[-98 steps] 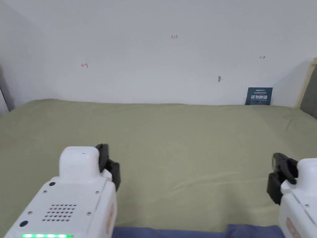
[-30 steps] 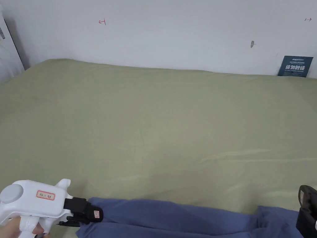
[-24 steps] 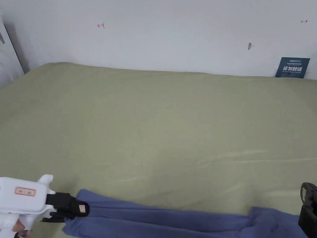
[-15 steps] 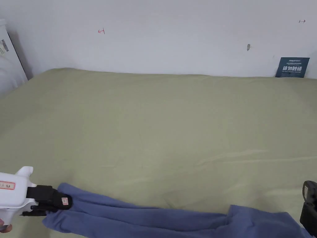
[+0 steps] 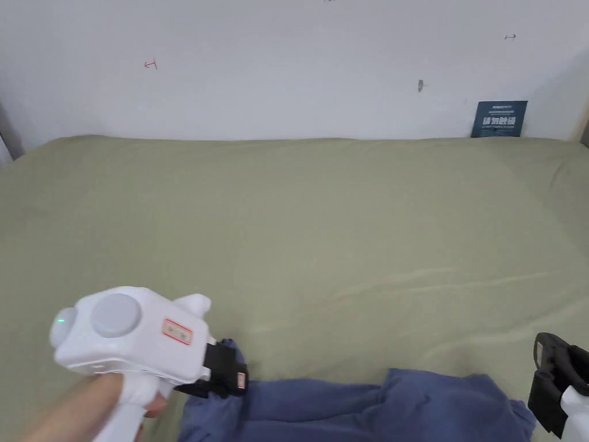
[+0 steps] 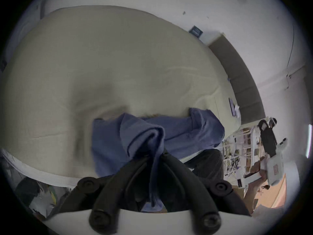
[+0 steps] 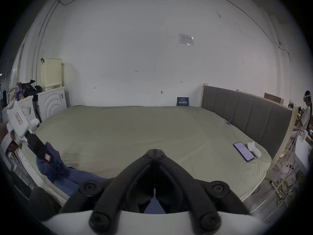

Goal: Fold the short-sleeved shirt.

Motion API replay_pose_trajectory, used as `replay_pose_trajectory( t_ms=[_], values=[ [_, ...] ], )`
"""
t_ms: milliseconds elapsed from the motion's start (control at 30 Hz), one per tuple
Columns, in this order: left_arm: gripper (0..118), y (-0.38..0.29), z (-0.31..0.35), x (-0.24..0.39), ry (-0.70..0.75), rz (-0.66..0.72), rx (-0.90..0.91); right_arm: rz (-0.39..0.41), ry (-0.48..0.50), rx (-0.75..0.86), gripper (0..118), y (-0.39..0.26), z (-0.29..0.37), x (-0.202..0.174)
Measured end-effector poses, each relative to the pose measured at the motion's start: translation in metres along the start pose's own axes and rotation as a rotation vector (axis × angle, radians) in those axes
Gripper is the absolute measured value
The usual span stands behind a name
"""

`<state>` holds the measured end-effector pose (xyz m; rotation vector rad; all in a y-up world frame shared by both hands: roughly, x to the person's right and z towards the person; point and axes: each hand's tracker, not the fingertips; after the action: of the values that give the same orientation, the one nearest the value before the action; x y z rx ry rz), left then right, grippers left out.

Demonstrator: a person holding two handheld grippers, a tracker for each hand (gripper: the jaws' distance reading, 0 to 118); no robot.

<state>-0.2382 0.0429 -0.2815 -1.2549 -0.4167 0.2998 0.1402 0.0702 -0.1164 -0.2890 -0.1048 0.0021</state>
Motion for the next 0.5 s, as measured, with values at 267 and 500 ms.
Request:
replay_pose_trajectory(
  t_ms=[267,500],
  values=[
    [7,-0.001,-0.108,0.053,0.031,-0.095,-0.114,-0.023,-0.027,-0.03,2,-0.008,0.001,0.016],
    [111,-0.003,-0.105,0.048,-0.118,-0.021,-0.043,-0.025,-0.03,-0.05,2,-0.011,-0.001,0.019]
  ],
)
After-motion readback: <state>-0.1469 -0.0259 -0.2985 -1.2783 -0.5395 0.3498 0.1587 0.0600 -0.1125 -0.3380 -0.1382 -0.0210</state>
